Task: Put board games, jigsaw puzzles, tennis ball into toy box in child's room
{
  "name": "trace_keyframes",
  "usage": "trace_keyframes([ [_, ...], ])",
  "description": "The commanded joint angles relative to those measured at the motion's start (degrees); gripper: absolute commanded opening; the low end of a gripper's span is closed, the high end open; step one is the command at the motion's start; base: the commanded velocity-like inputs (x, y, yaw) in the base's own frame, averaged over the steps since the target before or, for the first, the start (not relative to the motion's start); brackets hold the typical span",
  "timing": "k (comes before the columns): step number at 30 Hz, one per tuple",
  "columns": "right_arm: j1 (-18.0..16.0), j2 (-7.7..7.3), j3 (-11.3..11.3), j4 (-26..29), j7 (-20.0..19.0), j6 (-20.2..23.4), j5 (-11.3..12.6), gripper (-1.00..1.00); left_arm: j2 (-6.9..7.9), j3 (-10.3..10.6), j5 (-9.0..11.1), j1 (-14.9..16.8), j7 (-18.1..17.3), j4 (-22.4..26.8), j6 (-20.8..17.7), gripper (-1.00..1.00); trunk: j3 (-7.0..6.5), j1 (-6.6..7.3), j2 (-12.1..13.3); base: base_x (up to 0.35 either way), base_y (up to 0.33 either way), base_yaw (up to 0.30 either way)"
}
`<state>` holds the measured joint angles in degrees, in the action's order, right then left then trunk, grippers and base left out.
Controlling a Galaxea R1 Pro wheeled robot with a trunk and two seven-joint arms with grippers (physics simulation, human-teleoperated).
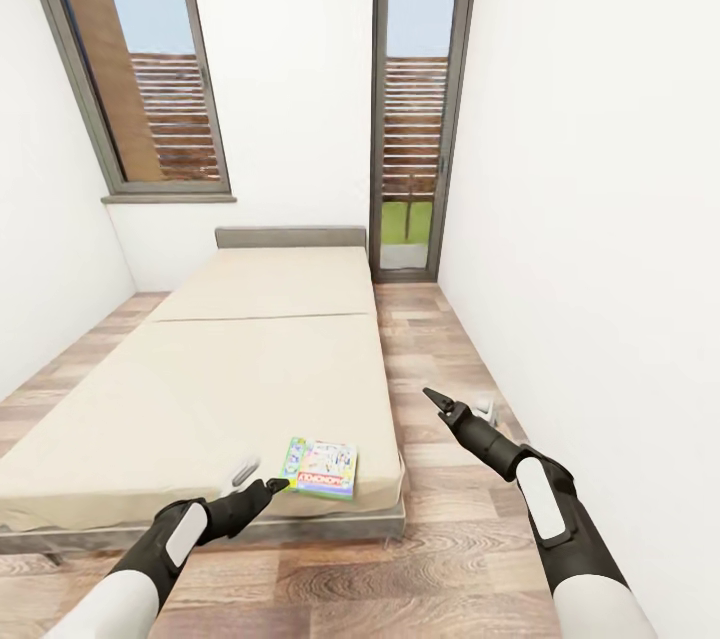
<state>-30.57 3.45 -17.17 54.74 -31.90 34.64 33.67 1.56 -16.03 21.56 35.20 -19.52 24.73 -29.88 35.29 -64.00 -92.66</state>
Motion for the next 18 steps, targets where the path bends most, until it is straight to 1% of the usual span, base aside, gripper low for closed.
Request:
trace_keyframes([
  [1, -0.04, 0.06, -0.22, 0.02, -0.09, 0.47, 0.23, 1.00, -0.03, -0.32, 0.21, 0.04, -0.16, 0.05, -0.51, 1.00, 0.24, -0.22, -0.45, 0.000, 0.000, 0.000],
  [5, -0.04, 0.06, -0.29, 0.02, -0.09, 0.48, 0.23, 1.00, -0.12, -0.27, 0.18, 0.04, -0.46, 0.19, -0.63, 1.00, 0.96, -1.10, -2.05, 0.000, 0.000, 0.000],
  [10, -0.05, 0.06, -0.31, 0.01, -0.09, 0.38, 0.23, 1.00, -0.56, -0.10, 0.08, 0.05, -0.55, 0.30, -0.65, 1.00, 1.86, -2.20, -4.06, 0.000, 0.000, 0.000],
  [18, -0.07, 0.06, -0.32, 0.01, -0.09, 0.43, 0.25, 1.00, -0.67, -0.14, 0.22, 0.05, -0.71, 0.48, -0.85, 1.00, 3.29, -3.96, -7.26, 0.000, 0.000, 0.000],
])
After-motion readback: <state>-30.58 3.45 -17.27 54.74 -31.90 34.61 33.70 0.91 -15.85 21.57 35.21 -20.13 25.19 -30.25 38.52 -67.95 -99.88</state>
